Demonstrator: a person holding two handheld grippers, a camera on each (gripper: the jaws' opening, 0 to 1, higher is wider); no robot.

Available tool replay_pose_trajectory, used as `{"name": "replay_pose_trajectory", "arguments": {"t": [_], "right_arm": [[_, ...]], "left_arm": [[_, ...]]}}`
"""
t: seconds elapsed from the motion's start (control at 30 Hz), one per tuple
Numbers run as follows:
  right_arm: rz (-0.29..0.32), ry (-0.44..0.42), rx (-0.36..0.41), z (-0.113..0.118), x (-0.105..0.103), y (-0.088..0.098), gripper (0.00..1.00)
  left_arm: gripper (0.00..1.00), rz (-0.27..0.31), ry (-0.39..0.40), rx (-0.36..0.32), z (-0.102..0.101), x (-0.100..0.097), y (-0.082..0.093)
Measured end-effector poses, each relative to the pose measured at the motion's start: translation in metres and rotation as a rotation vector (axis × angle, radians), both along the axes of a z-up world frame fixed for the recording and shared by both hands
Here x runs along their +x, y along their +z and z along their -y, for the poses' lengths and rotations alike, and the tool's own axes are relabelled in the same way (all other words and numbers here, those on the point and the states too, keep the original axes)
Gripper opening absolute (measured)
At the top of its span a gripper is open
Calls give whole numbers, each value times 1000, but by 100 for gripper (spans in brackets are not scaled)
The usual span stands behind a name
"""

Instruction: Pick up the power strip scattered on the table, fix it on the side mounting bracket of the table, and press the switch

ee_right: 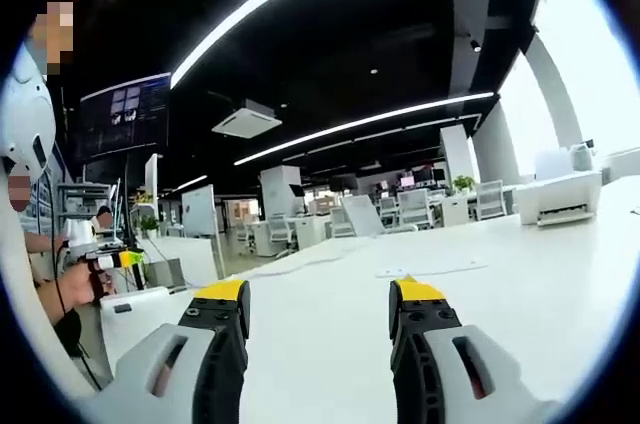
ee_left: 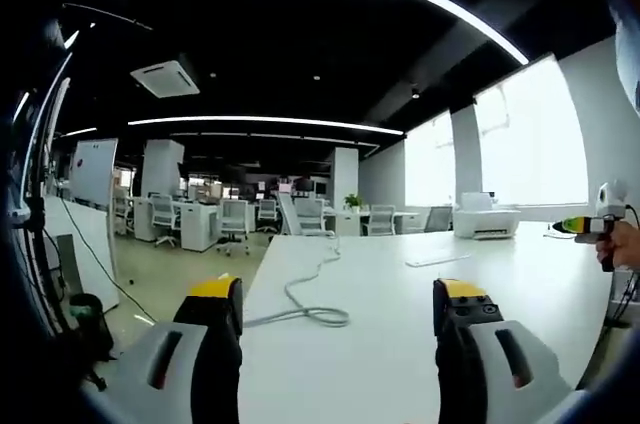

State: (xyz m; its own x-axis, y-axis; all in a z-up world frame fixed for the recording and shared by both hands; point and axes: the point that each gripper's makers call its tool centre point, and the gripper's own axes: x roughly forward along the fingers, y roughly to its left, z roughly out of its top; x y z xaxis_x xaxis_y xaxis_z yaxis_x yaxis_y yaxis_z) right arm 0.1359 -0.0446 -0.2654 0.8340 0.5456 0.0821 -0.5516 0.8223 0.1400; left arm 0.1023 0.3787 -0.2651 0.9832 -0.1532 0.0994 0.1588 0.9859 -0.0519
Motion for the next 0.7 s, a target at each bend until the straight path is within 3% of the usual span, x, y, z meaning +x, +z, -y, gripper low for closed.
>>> {"name": "replay_pose_trajectory", "arguments": {"t": [0.7], "right_arm": [[-11,17,-3,-9,4,-5,53]], "left_arm": [[82,-14,21,-2,-6,-2,-6]]}}
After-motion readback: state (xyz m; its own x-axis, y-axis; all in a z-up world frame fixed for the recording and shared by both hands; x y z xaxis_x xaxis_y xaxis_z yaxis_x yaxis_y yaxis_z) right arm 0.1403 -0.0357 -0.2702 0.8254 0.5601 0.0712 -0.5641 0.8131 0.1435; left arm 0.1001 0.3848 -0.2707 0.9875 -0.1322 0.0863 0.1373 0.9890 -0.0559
